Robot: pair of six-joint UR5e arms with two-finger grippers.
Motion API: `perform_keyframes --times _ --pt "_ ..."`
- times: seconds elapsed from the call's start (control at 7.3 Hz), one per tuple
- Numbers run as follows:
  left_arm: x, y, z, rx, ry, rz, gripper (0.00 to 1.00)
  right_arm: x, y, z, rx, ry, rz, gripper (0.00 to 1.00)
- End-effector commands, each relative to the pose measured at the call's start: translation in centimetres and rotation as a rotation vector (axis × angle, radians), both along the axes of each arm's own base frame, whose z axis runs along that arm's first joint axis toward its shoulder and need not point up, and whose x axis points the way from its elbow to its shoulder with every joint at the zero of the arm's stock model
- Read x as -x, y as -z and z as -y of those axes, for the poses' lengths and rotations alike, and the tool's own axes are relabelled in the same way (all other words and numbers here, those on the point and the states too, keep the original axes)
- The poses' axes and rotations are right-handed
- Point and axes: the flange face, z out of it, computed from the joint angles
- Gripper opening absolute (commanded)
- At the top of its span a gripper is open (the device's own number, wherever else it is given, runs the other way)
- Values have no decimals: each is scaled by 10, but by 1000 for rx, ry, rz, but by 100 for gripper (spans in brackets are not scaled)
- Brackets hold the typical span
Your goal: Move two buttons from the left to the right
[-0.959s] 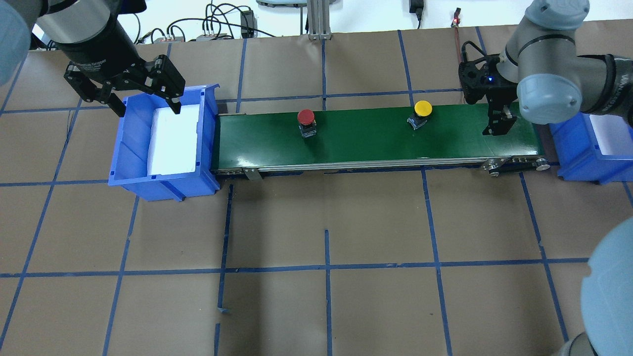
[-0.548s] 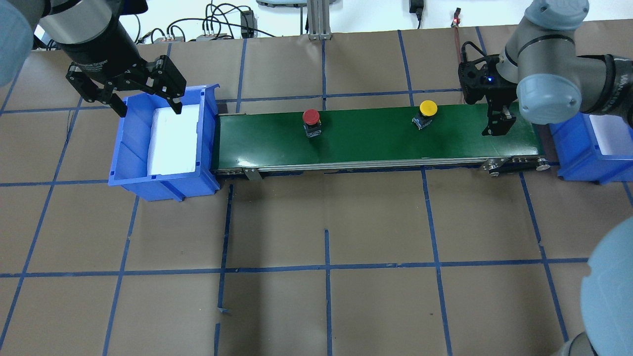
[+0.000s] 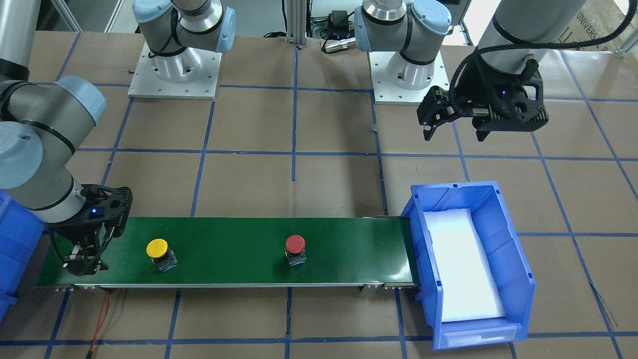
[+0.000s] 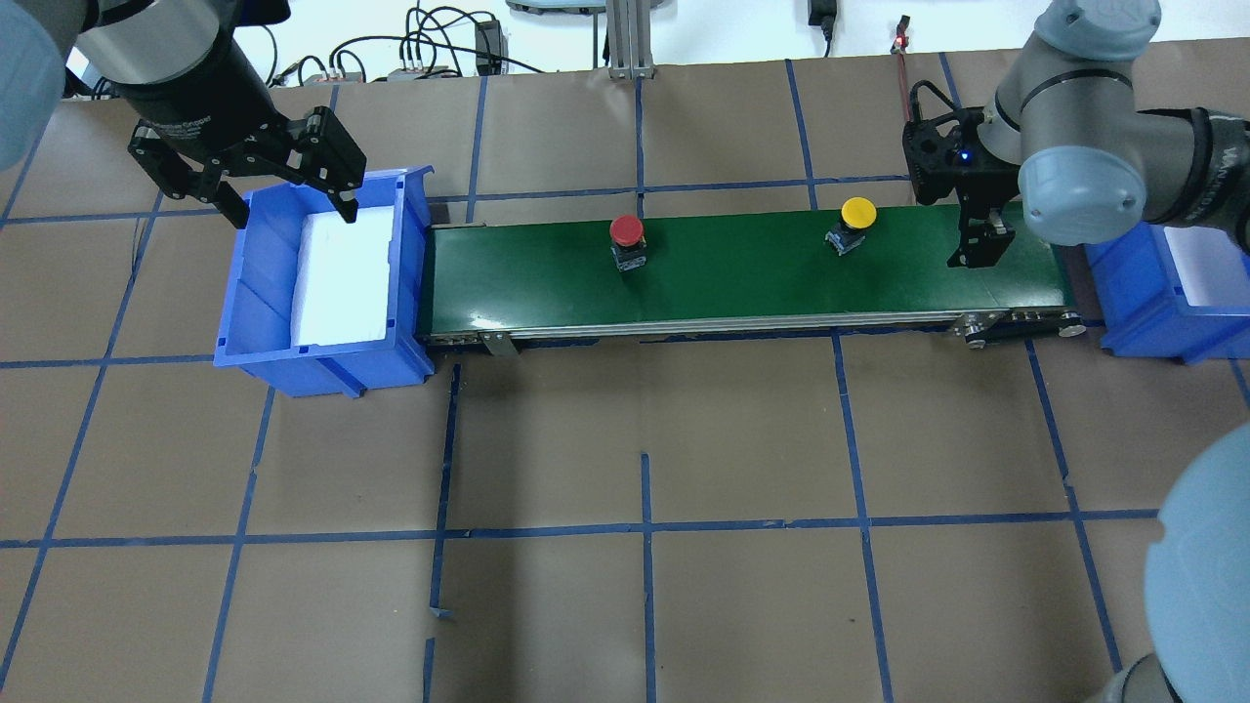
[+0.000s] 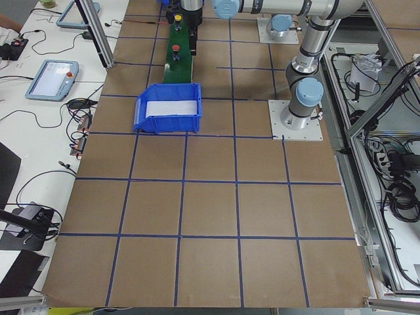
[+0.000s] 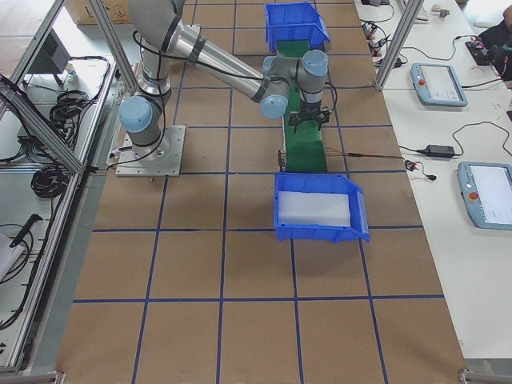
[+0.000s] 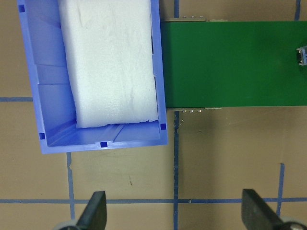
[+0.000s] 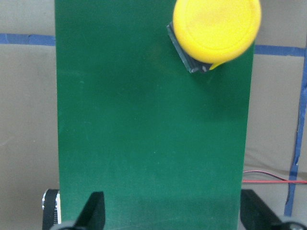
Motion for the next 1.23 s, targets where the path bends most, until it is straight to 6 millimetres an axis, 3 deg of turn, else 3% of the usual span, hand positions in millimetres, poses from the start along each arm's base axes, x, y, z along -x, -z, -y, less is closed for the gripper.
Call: perform_keyframes --times 0.0,0.68,1.1 --pt "0 0 1 0 -2 -2 100 0 0 1 3 -2 0 97" --pt "0 1 0 -6 -2 4 100 -1 -3 2 9 -4 -1 97" --pt "1 3 -6 -17 -1 5 100 -14 -1 1 5 -22 -6 97"
